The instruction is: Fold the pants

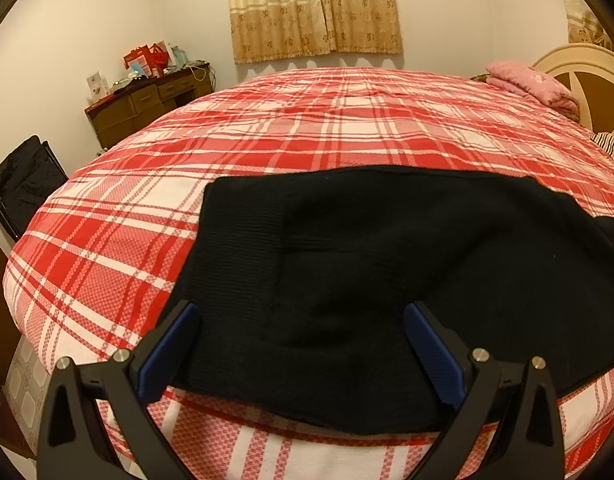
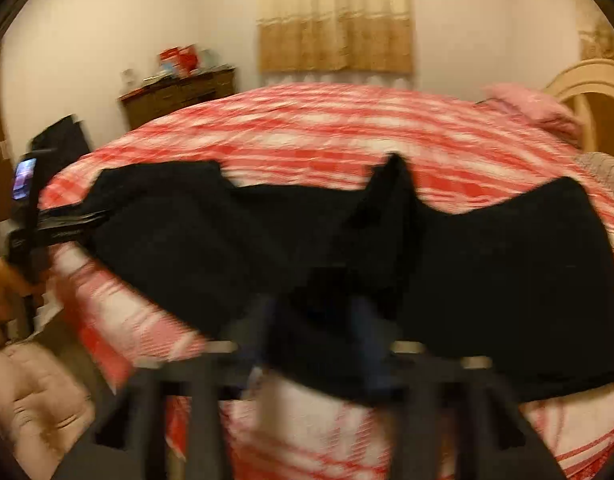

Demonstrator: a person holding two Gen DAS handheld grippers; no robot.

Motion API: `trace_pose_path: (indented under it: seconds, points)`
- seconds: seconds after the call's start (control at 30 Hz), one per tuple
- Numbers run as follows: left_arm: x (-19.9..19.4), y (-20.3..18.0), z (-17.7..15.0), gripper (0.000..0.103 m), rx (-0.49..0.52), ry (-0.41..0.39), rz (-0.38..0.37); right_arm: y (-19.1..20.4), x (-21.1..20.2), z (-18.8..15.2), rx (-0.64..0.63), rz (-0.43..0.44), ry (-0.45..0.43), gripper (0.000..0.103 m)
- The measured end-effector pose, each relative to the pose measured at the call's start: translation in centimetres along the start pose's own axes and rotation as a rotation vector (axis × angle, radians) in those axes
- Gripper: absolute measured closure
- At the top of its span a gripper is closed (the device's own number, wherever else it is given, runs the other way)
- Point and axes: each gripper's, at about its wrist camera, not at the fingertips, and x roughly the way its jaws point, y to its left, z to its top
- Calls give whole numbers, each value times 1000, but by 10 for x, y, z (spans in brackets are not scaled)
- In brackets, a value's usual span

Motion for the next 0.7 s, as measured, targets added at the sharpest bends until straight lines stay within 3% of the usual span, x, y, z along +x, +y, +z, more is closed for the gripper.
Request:
trace_pose_path:
  seconds: [0.07, 0.17, 0.3, 0.33, 0.47, 0.53, 0.63, 0.7]
  points:
    - [0, 0, 0, 0, 0, 0, -1, 14, -5, -1, -64, 26, 18, 27]
    - [0, 0, -1, 0, 2, 0, -4, 16, -25, 9, -41, 47, -53, 27]
    - [0, 0, -1, 0, 1, 0, -4, -18, -34, 29, 117, -104, -150, 28]
    - [0, 0, -1, 0, 1, 0, -4, -27, -29, 32, 149, -169, -139, 27]
    - [0, 0, 0, 0, 1, 1, -3, -32, 7, 37, 148, -204, -74, 28]
    - [0, 0, 0, 0, 3, 4, -6, -27, 40, 33, 133, -212, 34, 41]
    - [-1, 1, -1, 0, 10, 2, -12, -11, 46, 28, 2, -291, 32, 42]
    - [-2, 2, -1, 0, 11, 1, -14, -14, 42, 27, 1, -281, 38, 48]
